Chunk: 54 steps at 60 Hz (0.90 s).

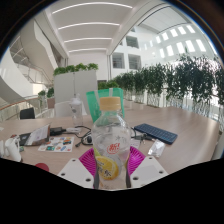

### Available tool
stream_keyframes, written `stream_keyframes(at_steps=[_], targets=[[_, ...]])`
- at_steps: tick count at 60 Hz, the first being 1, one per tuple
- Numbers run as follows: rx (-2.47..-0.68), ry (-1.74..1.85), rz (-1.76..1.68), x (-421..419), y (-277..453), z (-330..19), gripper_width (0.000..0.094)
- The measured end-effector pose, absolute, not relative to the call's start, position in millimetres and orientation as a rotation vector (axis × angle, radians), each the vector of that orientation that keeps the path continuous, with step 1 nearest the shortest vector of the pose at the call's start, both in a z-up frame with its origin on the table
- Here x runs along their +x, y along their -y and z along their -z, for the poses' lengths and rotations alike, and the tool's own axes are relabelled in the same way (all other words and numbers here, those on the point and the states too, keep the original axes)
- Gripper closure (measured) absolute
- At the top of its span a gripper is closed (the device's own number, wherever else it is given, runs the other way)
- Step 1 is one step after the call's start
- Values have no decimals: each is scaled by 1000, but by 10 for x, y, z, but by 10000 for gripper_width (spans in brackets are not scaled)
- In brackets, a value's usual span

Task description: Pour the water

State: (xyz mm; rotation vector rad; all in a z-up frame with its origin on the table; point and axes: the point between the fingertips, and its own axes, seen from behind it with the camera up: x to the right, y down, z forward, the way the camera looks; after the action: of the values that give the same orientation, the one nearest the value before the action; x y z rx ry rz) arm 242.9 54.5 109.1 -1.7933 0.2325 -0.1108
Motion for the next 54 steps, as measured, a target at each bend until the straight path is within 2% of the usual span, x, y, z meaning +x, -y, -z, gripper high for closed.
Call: stream_keyframes(at_steps=[5, 10, 15, 16, 17, 19, 20, 22, 29, 30, 34, 38, 46, 54], targets=[[-1762, -145, 192, 2314, -518, -1550, 586], [-1714, -53, 263, 2070, -507, -2234, 580], [-1665, 77, 383, 1585, -585, -2687, 581], [-1659, 117, 407, 1561, -535, -2892, 580], [-1644, 149, 446, 1421, -600, -2828, 581], [-1635, 224, 521, 1219, -616, -2916, 581], [-1641, 268, 555, 1153, -567, -3073, 581], [-1642, 343, 625, 910, -602, -3074, 581], [-1595, 707, 914, -39, -811, -2748, 580], [-1584, 770, 946, -50, -751, -2794, 580], [-1527, 981, 1127, -433, -831, -2547, 581], [-1453, 1203, 1282, -636, -926, -2244, 581], [-1268, 1555, 1571, -823, -978, -2011, 581], [-1111, 1764, 1729, -935, -1016, -2014, 581]])
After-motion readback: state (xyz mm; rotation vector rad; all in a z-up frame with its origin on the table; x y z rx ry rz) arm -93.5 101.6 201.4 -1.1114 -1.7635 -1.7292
